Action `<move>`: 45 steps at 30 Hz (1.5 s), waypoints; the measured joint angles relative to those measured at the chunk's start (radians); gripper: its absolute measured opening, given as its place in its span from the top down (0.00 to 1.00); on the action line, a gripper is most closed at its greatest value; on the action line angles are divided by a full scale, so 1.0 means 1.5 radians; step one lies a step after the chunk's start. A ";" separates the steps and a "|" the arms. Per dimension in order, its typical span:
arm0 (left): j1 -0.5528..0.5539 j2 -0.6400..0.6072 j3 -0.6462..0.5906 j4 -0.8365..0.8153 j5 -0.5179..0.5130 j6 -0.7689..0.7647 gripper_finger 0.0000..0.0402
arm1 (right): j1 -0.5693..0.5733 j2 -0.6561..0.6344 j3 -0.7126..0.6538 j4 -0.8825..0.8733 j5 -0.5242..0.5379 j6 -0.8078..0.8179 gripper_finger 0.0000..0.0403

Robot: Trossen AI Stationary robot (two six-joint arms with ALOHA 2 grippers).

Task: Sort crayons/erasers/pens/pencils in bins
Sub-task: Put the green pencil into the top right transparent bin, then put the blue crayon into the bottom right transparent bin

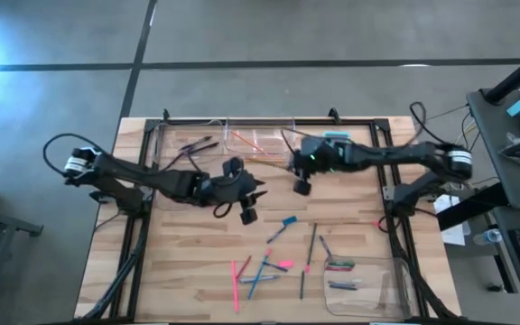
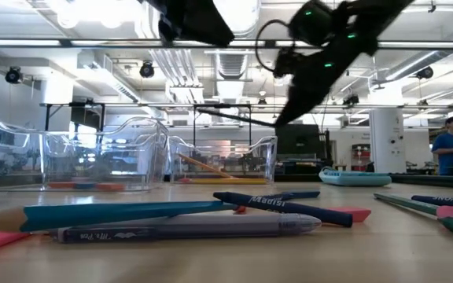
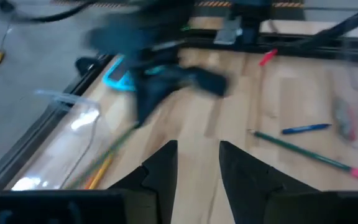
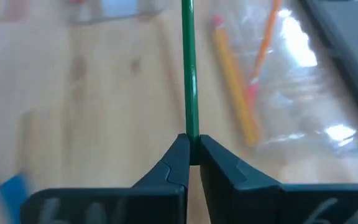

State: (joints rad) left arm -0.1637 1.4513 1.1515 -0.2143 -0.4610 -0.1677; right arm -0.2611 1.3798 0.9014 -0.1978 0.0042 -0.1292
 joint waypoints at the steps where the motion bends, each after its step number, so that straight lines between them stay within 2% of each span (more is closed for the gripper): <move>1: -0.007 0.000 0.000 0.007 0.000 0.009 0.74 | -0.015 0.020 0.024 0.000 -0.001 -0.013 0.96; 8: -0.043 0.001 0.000 0.017 0.000 0.030 0.74 | -0.114 0.162 0.205 -0.070 -0.009 -0.067 0.96; 13: -0.050 -0.001 0.000 0.013 0.001 0.030 0.74 | -0.147 0.225 0.310 -0.146 -0.019 -0.074 0.92; 19: -0.049 -0.001 0.000 0.008 0.000 0.030 0.74 | -0.159 0.242 0.382 -0.267 -0.020 -0.078 0.73; 23: -0.051 -0.001 0.000 0.008 0.010 0.029 0.74 | -0.156 0.209 0.387 -0.314 -0.015 -0.071 0.59; 27: -0.065 0.012 0.000 0.009 0.033 0.008 0.74 | -0.130 0.118 0.339 -0.341 -0.015 -0.060 0.53; 31: -0.091 0.065 -0.003 0.017 0.042 -0.020 0.74 | -0.072 -0.012 0.232 -0.329 -0.043 -0.029 0.54; 36: -0.121 0.146 -0.003 0.023 0.080 -0.032 0.74 | 0.043 -0.186 0.066 -0.269 -0.043 0.058 0.58; 39: -0.142 0.176 -0.002 0.027 0.132 -0.089 0.74 | 0.121 -0.278 -0.018 -0.222 -0.038 0.112 0.59; 41: -0.160 0.188 0.002 0.026 0.160 -0.133 0.74 | 0.169 -0.328 -0.062 -0.187 -0.033 0.137 0.61; 45: -0.207 0.199 0.009 0.027 0.164 -0.181 0.74 | 0.248 -0.403 -0.118 -0.139 0.023 0.168 0.62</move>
State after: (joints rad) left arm -0.4743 1.7493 1.1649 -0.1742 -0.2153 -0.4389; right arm 0.1105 0.7758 0.7249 -0.4057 0.0391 0.1224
